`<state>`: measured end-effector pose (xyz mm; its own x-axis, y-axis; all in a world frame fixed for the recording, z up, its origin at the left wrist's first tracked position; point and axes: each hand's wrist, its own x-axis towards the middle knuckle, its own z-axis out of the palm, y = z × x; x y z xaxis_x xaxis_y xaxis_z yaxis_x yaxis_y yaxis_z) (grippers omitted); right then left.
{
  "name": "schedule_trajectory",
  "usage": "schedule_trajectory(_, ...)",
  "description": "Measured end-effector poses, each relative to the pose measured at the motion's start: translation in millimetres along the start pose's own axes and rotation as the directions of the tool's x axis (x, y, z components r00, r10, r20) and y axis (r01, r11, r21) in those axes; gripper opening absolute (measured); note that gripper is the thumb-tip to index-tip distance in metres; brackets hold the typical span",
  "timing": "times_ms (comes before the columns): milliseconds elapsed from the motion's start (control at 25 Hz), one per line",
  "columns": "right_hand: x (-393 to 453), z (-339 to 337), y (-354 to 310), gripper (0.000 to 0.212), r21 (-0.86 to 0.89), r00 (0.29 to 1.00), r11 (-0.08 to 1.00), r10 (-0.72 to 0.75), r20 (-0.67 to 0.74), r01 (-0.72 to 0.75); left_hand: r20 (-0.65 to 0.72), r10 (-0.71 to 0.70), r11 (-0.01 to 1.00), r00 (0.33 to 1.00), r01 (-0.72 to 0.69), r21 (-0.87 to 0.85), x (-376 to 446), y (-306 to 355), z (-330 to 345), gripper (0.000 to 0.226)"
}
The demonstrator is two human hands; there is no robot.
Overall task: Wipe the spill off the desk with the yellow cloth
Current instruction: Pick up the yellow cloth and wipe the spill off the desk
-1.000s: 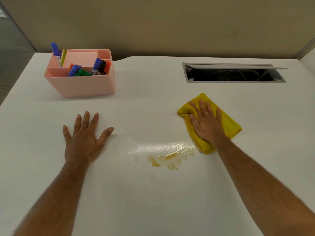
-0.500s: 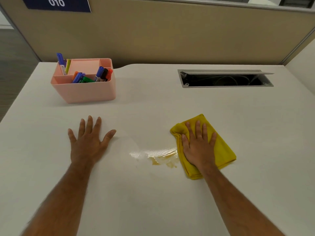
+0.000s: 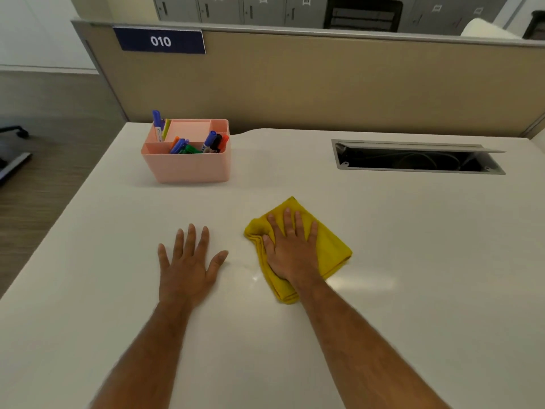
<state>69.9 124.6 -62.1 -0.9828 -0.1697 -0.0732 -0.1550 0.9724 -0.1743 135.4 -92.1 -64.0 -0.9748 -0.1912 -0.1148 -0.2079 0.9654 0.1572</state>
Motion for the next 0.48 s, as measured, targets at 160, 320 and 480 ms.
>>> schedule_trajectory(160, -24, 4, -17, 0.062, -0.004, 0.989, 0.989, -0.145, -0.009, 0.145, -0.016, -0.022, 1.000, 1.000, 0.022, -0.003, -4, 6, 0, 0.083)
schedule_trajectory(320, -61, 9, -4, 0.062, 0.004, 0.962, 0.963, -0.270, -0.038, 0.270, -0.018, -0.031, 0.999, 0.999, 0.030, -0.010, -5, 7, 1, 0.084)
schedule_trajectory(480, -67, -3, 51, 0.060, -0.033, 0.979, 0.980, -0.197, -0.051, 0.195, -0.006, -0.018, 1.000, 1.000, 0.018, -0.011, -5, 4, 1, 0.083)
